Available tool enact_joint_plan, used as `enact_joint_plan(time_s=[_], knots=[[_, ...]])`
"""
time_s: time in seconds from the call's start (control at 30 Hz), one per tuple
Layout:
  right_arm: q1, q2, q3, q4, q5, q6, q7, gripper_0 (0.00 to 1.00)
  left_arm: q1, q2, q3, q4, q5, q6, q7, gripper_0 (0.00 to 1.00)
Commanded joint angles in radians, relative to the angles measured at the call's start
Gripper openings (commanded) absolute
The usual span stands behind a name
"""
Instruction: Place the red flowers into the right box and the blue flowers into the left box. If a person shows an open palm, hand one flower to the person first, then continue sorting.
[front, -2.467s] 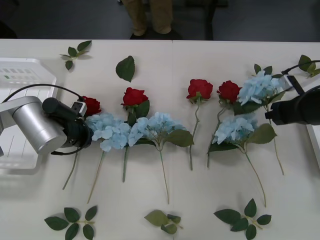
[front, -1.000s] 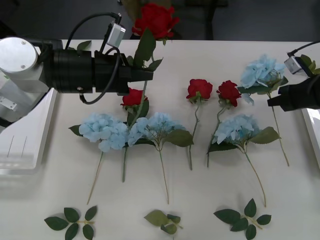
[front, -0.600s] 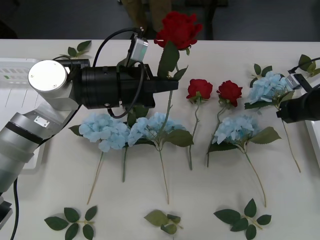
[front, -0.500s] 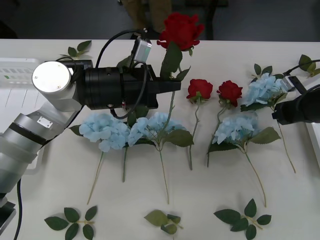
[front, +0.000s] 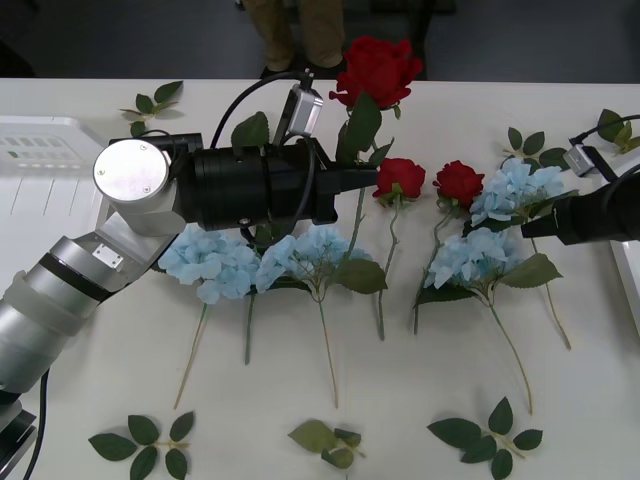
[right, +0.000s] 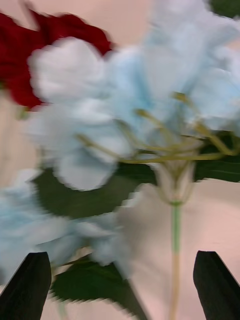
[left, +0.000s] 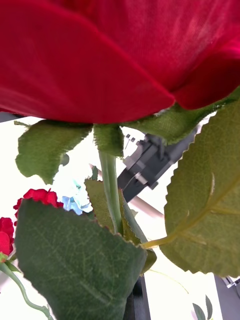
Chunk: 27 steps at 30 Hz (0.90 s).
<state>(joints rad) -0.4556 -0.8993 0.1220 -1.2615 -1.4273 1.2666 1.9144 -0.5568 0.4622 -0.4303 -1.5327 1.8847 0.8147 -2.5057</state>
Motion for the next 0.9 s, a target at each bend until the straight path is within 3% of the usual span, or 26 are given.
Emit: enact_joint_plan(time_s=[0.03,0.27,0.53,0.7,0.9], knots=[[-0.032,-0.030,-0.104,0.027,-0.193,0.106,0.130,0.82,0.003,-0.020,-0.007,-0.014,-0.006,-0.014,-0.076,0.00],[-0.031,0.013,-0.042,0.182,-0.587,0.195,0.417,0.82,0.005,-0.020,-0.005,-0.014,0.001,-0.015,-0.076,0.00],[0.009,0.073,0.205,0.244,-0.934,0.172,0.744,0.82,0.003,-0.019,-0.004,-0.014,0.001,-0.015,-0.076,0.00],[0.028,0.102,0.312,0.154,-1.021,0.070,0.791,0.83,0.005,-0.019,-0.002,-0.014,0.004,-0.015,-0.078,0.00],[0.029,0.123,0.420,-0.030,-1.072,-0.174,0.791,0.83,0.005,-0.019,-0.001,-0.014,0.005,-0.015,-0.078,0.00]])
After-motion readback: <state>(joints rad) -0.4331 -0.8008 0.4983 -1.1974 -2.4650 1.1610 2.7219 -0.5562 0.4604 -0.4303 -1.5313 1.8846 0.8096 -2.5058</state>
